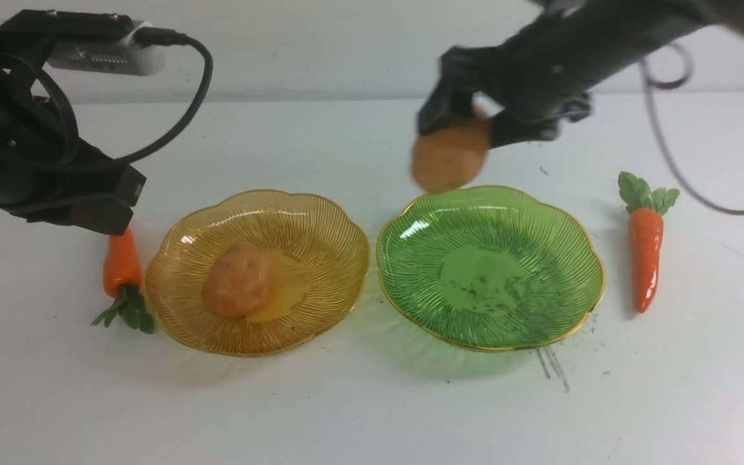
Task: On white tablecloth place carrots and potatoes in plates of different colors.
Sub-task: 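Pick up the potato from the right side of the table and place it in a plate with the right gripper, then pick up the carrot from the table and place it on the green plate with the left gripper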
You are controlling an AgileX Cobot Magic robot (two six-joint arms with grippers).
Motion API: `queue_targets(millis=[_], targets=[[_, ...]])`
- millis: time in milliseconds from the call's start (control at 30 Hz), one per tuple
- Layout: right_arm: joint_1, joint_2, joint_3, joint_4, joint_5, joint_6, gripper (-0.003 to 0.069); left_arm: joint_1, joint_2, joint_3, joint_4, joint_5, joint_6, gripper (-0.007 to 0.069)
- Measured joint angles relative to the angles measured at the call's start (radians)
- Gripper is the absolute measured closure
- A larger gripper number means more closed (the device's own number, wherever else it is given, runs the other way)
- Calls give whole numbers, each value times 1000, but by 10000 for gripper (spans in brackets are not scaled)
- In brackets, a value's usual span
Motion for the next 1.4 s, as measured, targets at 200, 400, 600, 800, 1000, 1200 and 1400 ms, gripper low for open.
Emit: queue_targets(millis=[200,400,600,800,1000,1200,1400], targets=[[145,222,-136,16,-87,-7,82,0,0,0,4,1,-2,628],[201,429,-314,16,-65,32,82,0,0,0,8,8,-3,628],[201,501,-404,15,29,80,35,0,0,0,14,26,-3,628],[201,502,-452,-18,86,82,-28,0,0,0,23,27,-3,628],[199,502,-587,-135,220,78,-15,5,0,0,103,2,-93,628],[164,384,-646,-304,234,56,259,122,64,0,127,-32,-220,628],[94,178,-526,-414,235,49,600,204,180,0,129,-155,-228,627]])
